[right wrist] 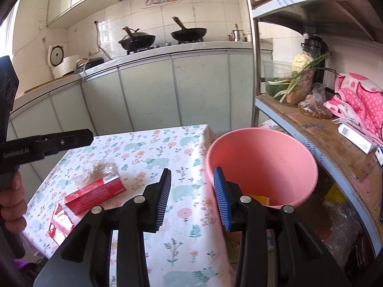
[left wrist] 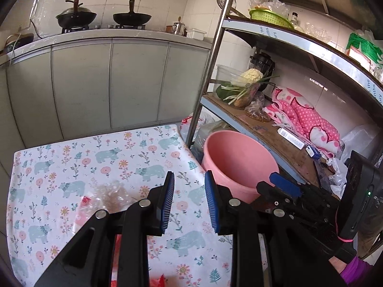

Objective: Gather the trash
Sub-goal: 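Move both tools back from the basin to the table, then grasp red snack wrapper with right tool while left tool approaches clear wrap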

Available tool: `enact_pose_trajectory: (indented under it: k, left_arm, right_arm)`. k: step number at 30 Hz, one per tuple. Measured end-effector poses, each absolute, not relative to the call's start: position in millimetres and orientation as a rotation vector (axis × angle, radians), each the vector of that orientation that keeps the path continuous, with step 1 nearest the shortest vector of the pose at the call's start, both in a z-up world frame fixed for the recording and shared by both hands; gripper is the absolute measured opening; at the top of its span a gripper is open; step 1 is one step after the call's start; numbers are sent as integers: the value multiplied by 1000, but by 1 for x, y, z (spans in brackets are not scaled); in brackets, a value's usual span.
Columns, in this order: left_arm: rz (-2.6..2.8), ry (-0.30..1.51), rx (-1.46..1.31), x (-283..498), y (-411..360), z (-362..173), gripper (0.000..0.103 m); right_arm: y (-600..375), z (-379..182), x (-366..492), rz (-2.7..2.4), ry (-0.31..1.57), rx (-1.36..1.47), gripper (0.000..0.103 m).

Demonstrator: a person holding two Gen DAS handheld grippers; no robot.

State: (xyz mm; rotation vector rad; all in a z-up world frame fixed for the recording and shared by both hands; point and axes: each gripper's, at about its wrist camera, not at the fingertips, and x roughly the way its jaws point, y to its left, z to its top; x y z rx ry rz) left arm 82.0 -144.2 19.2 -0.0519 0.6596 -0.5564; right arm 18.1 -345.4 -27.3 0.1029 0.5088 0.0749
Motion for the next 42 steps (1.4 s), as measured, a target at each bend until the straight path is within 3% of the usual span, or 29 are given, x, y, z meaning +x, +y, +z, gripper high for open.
enact_pose_trajectory:
  k: [15,28,30,32,42]
  left_arm:
    - [-426,600,-81,58,-40,25,25]
    - [-366,762,-105,77,-17,-30,25]
    - [-372,775,-109,79,-17,-35,25]
    - [-381,785,-104,81,-19,-38,25]
    - [-377,790,-128,85,-11,-40,25]
  right_arm:
    - [-299,-37,20,242,573,56,38]
    - [-257,-41,22,583,683,115,38]
    - [-247,-43,24,655,713,116,48]
    - [-238,-47,28,708,752,105,52]
    - [-191,-79,49,871,918,-92,52]
